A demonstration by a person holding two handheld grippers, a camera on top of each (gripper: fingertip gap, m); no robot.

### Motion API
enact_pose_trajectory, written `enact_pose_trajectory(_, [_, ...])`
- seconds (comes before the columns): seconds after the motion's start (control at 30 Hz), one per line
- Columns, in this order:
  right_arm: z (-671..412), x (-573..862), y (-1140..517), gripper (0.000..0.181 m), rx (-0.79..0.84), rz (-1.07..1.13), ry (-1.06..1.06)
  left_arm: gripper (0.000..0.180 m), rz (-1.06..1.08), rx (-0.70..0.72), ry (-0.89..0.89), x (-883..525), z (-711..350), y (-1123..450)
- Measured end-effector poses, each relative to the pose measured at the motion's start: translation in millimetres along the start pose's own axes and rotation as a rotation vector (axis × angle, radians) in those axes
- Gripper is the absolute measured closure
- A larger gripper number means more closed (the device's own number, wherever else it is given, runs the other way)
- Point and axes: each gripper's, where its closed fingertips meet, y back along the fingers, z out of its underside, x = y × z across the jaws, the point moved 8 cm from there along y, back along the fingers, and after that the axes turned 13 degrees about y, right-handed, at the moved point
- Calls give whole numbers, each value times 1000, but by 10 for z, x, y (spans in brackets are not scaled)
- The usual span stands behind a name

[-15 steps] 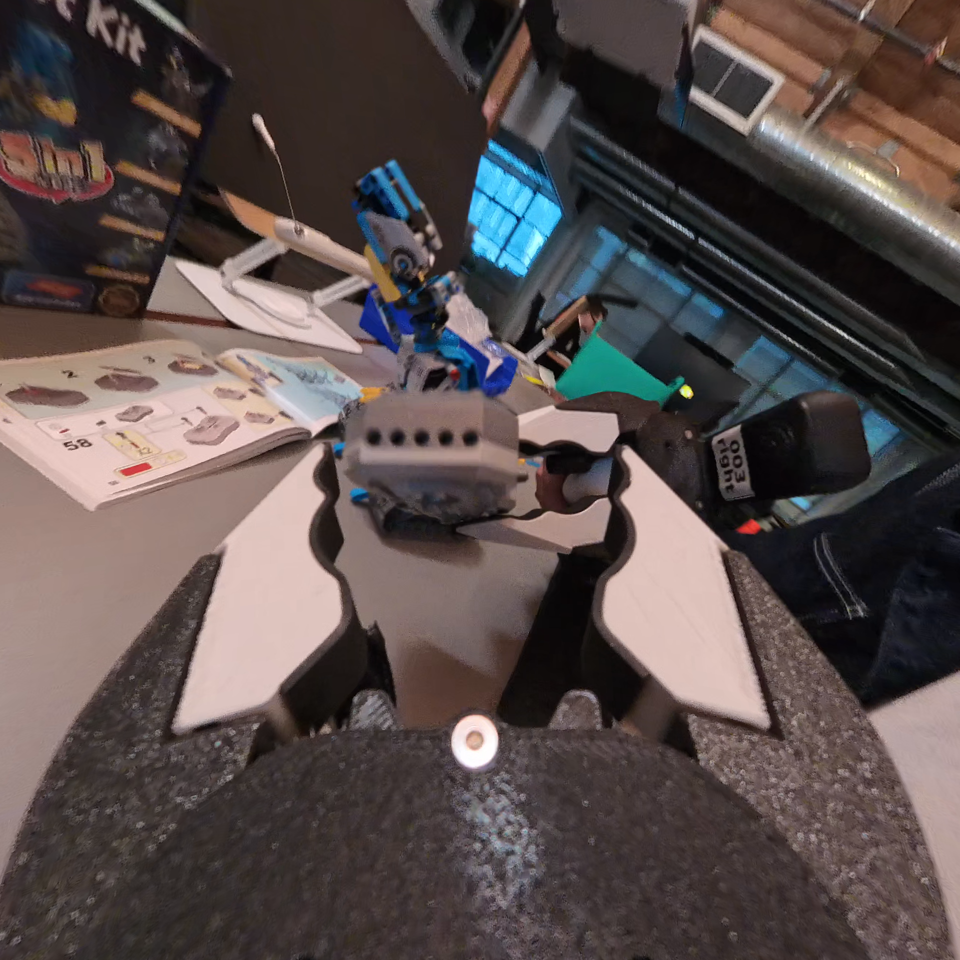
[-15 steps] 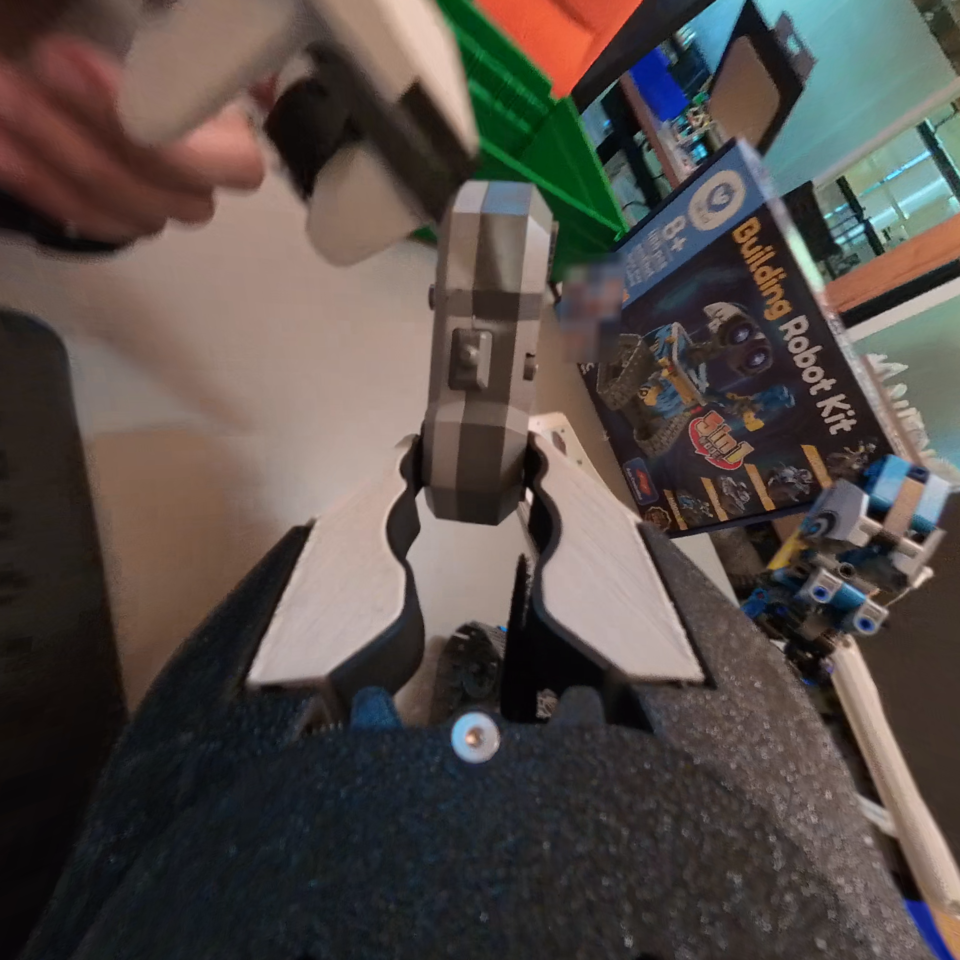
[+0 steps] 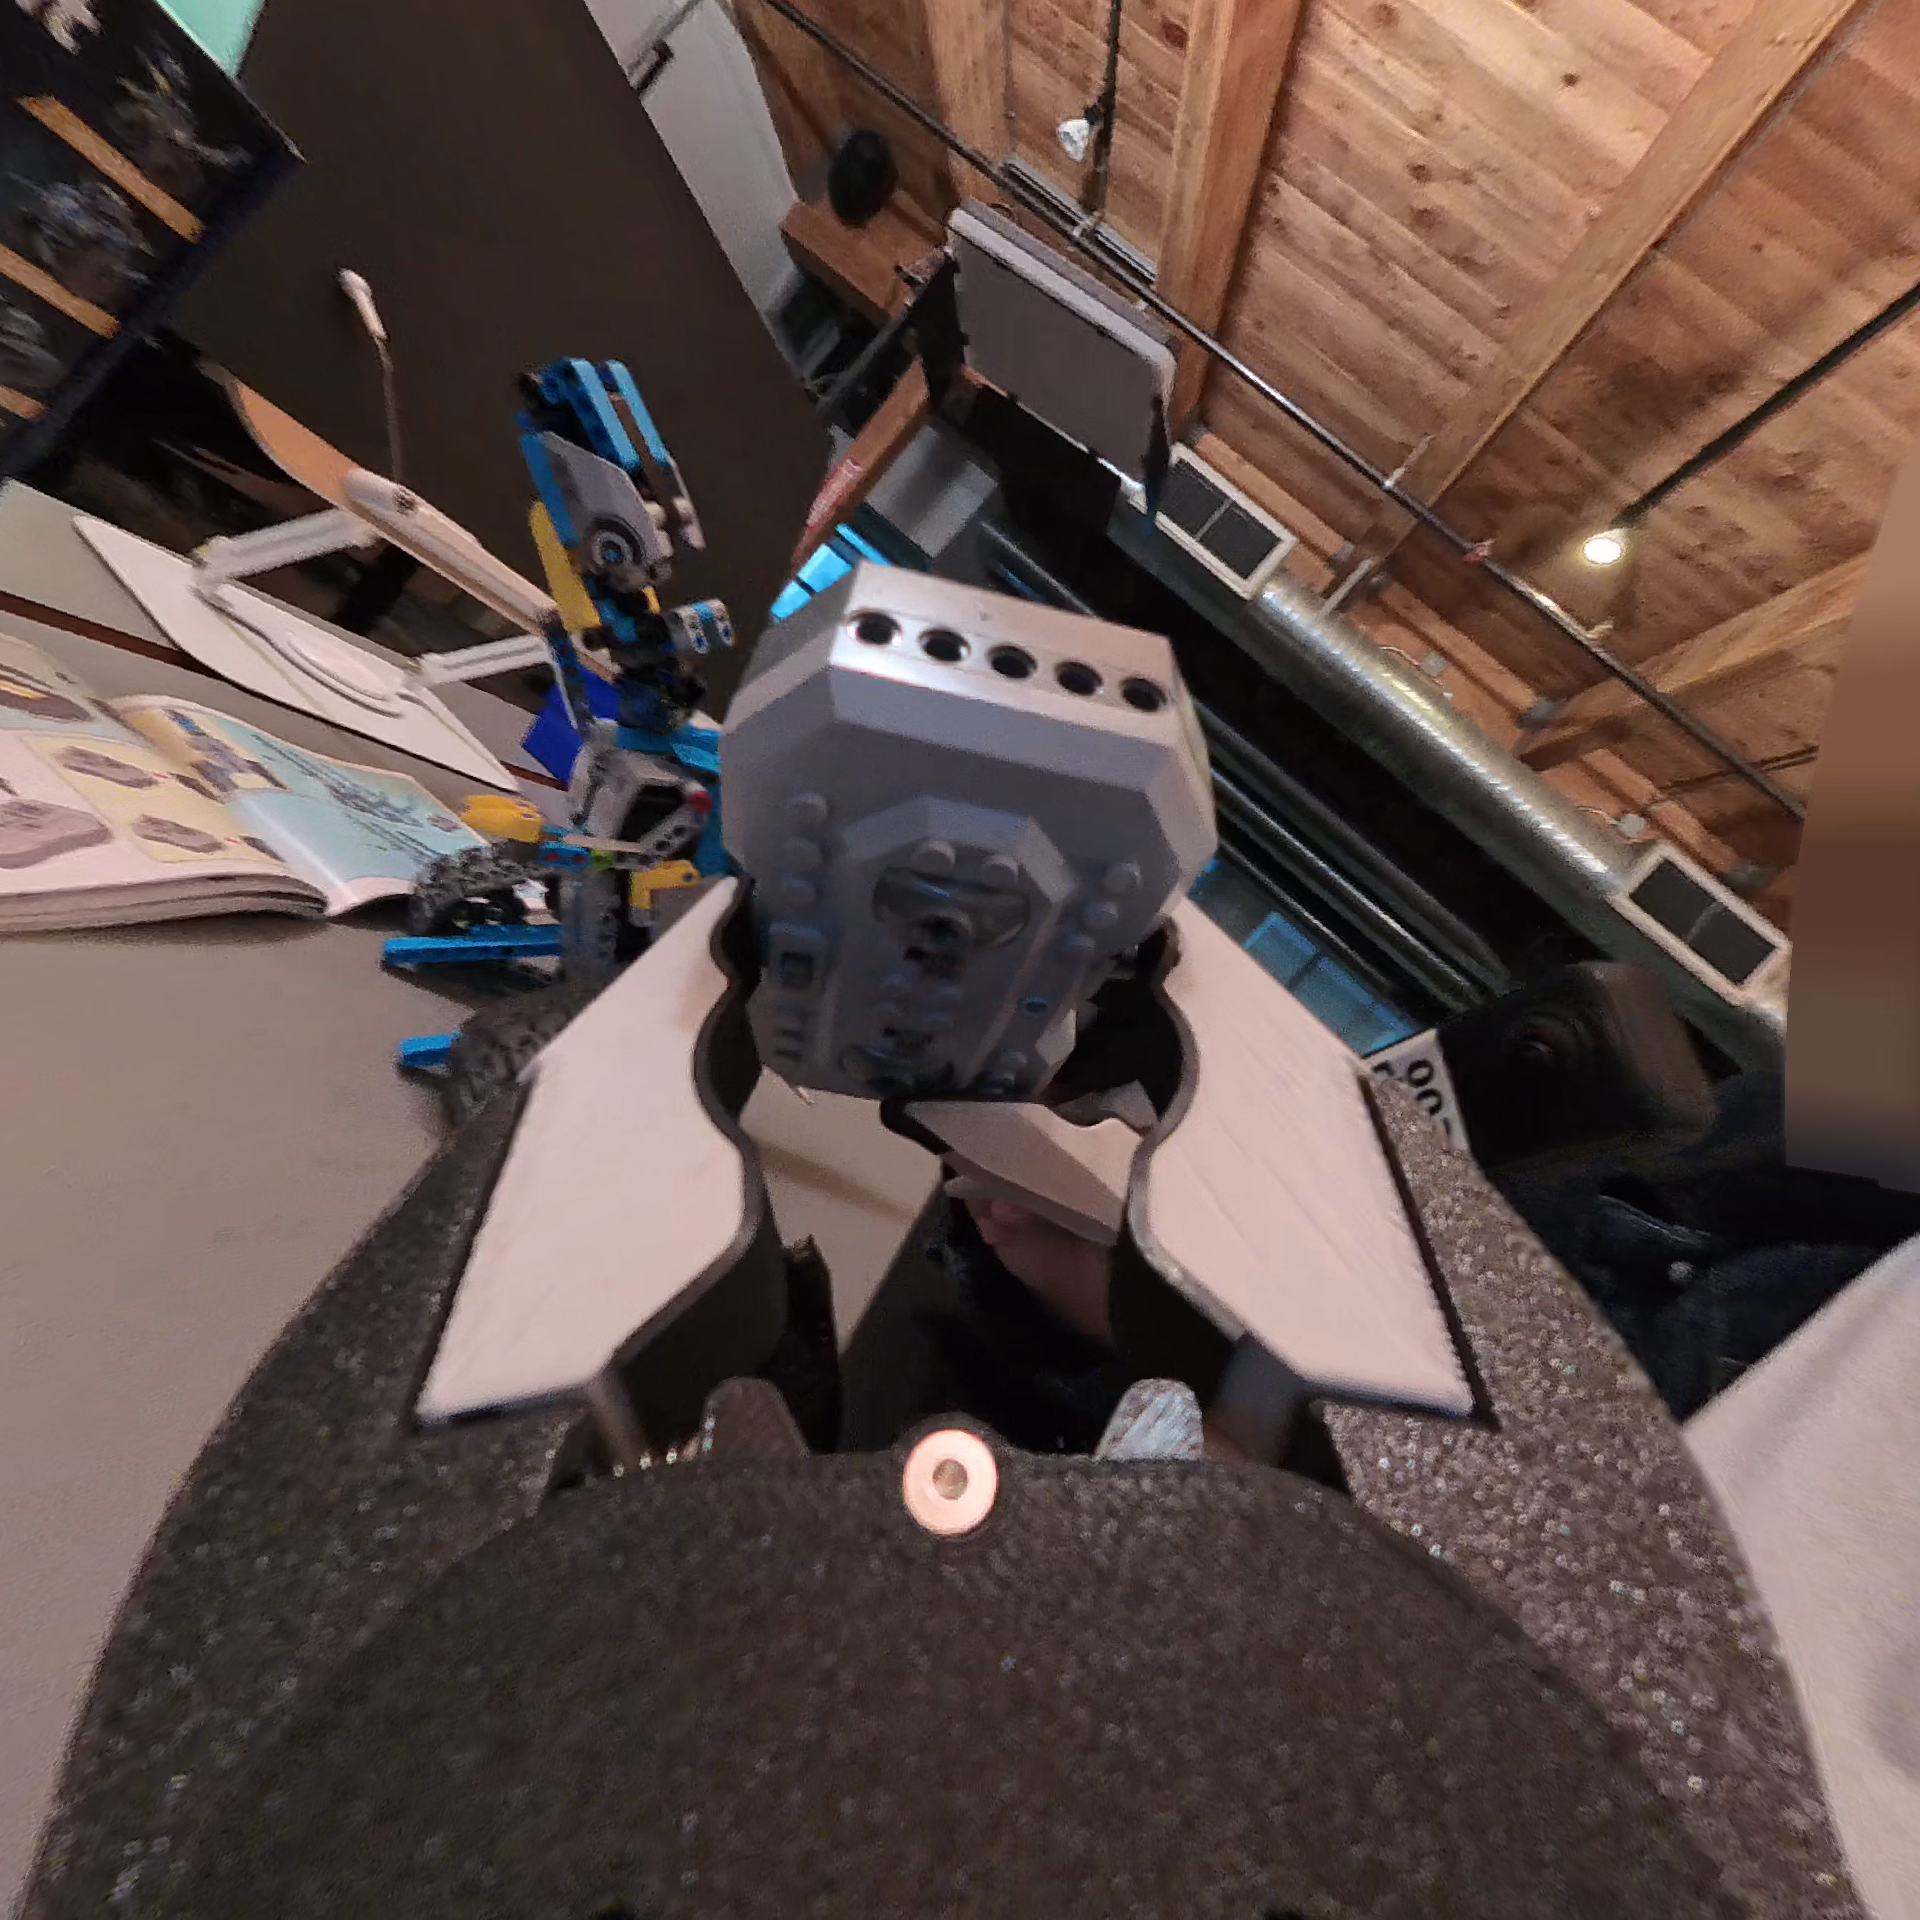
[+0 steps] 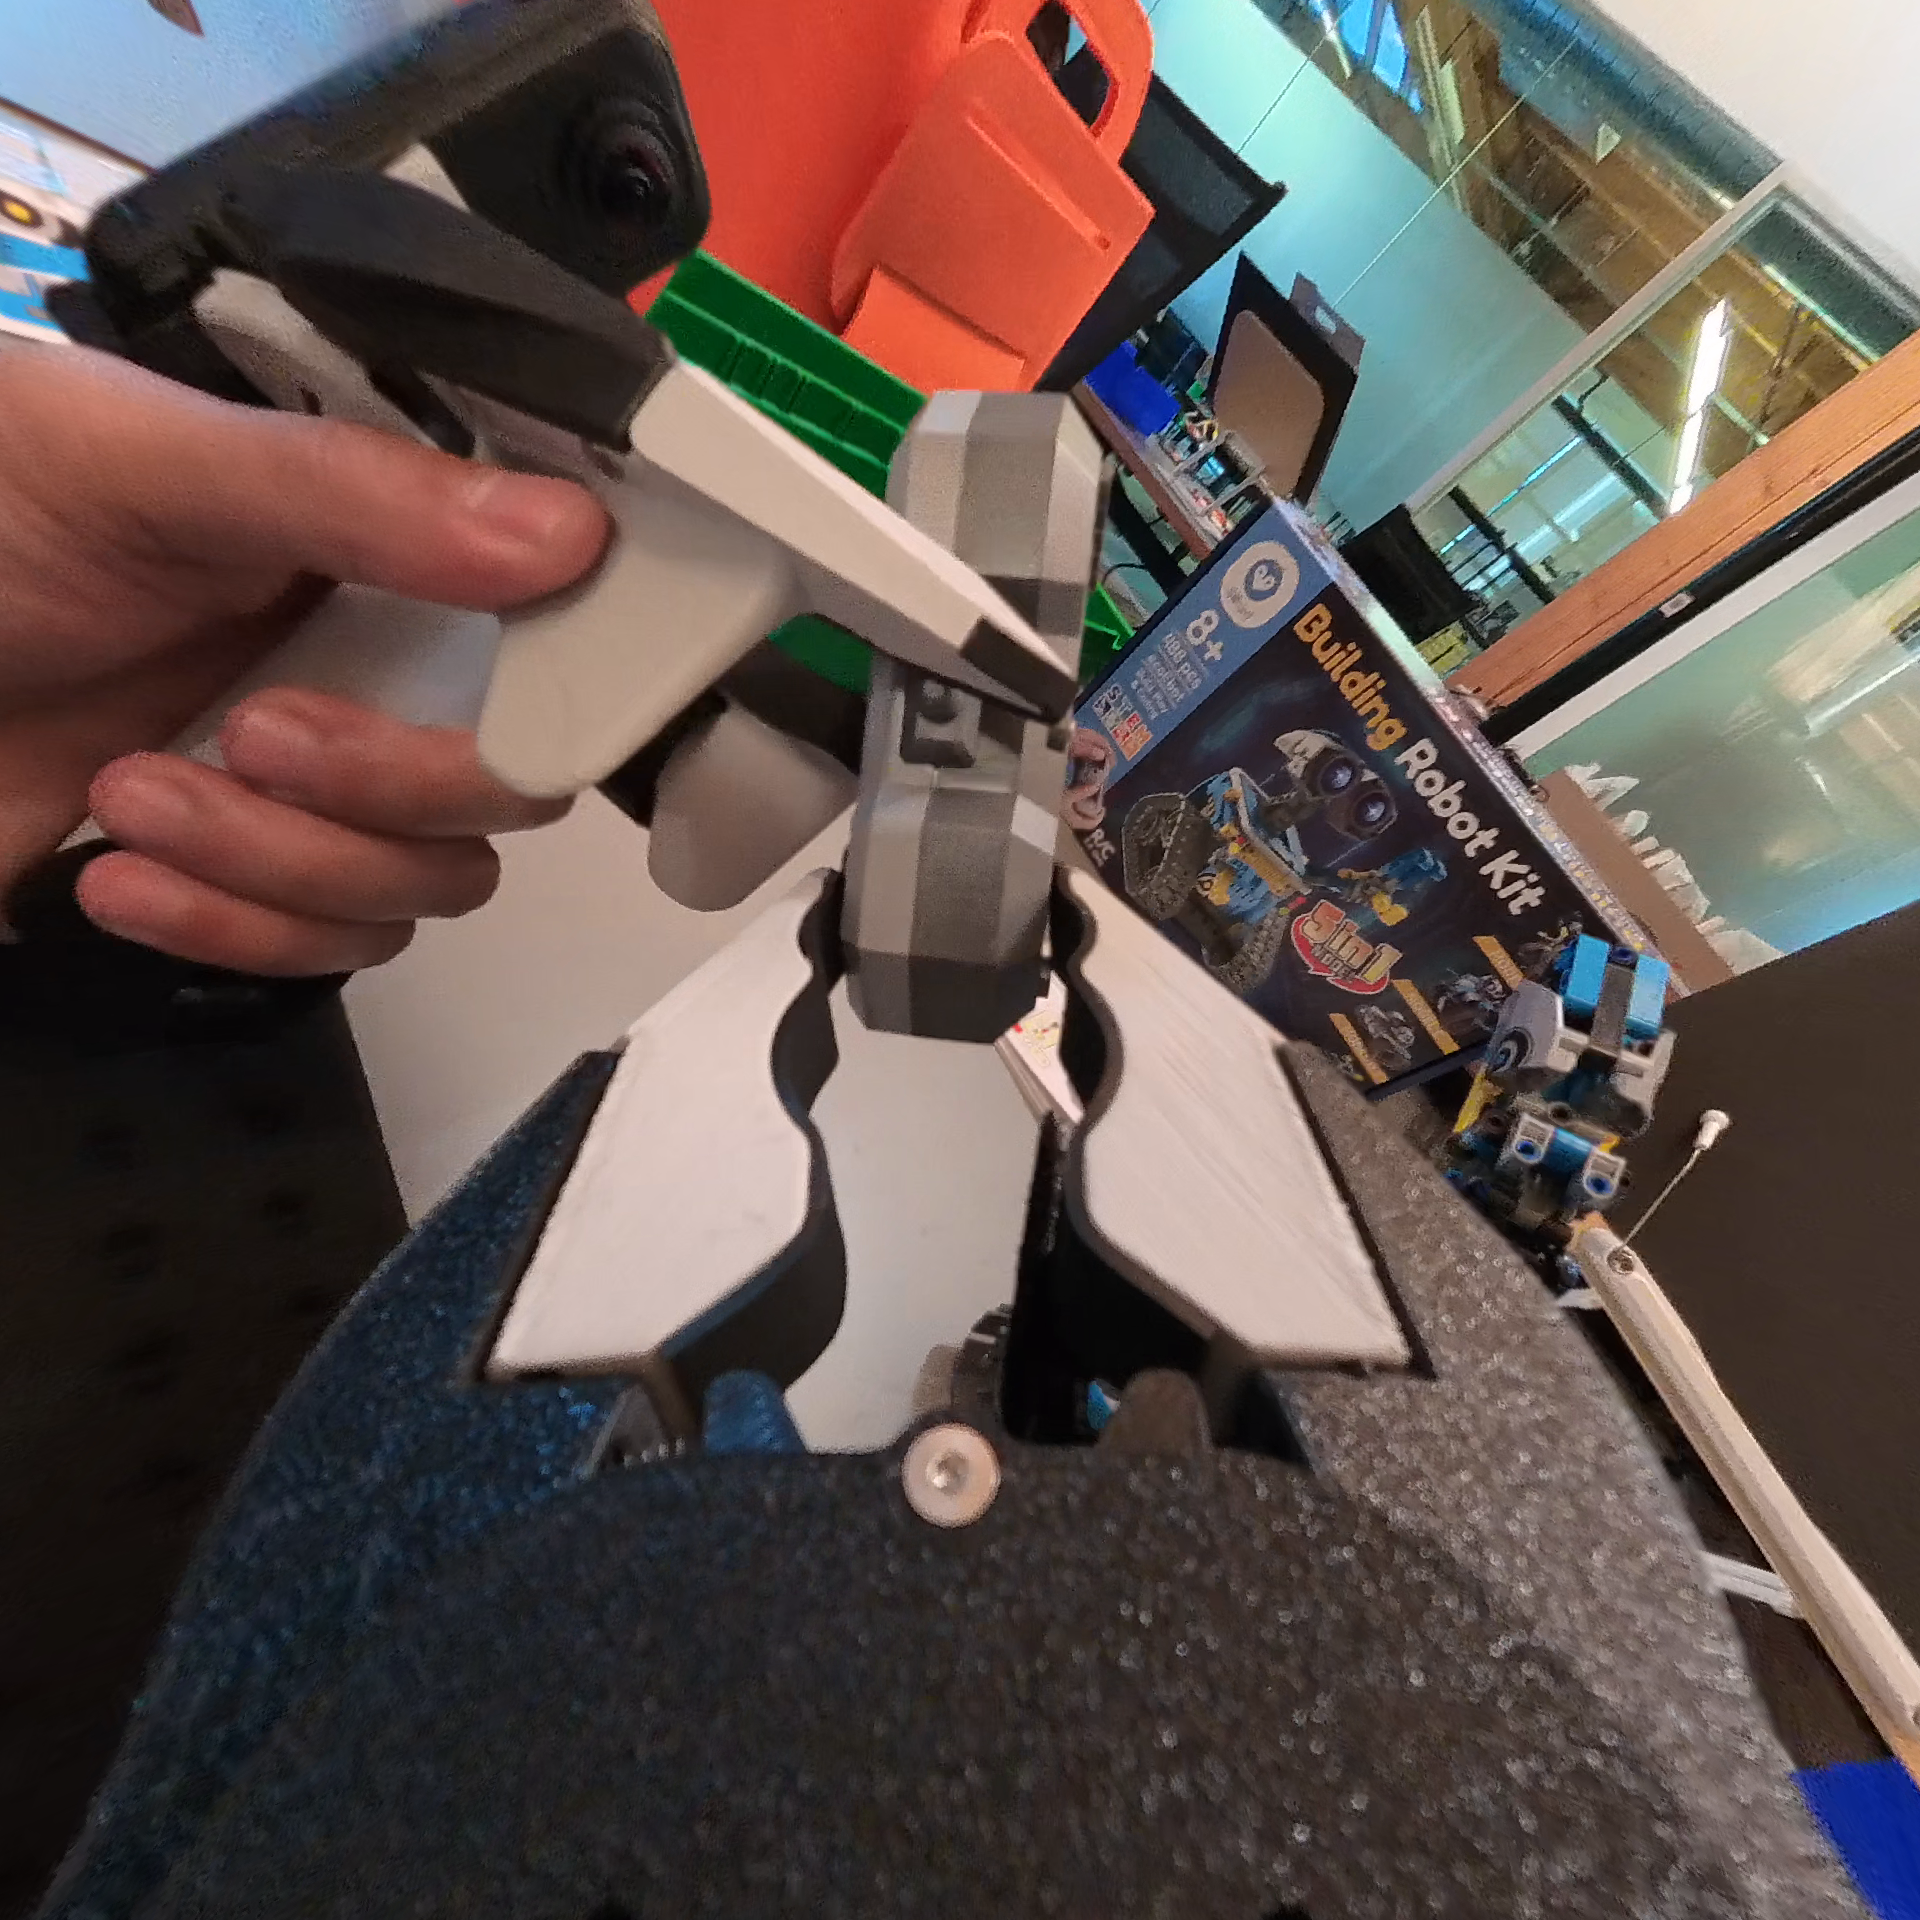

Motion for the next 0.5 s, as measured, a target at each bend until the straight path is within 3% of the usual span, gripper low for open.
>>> enact_pose_trajectory(0.2, [-27,-17,172,136,126,-10,-55,109,78,-35,55,57,10,47])
enact_pose_trajectory(0.37, [98,103,403,113,305,-225,-247,109,178,-60,140,6,102,84])
enact_pose_trajectory(0.5, [110,-55,314,113,272,-183,-59,109,232,-89,274,-103,265,-34])
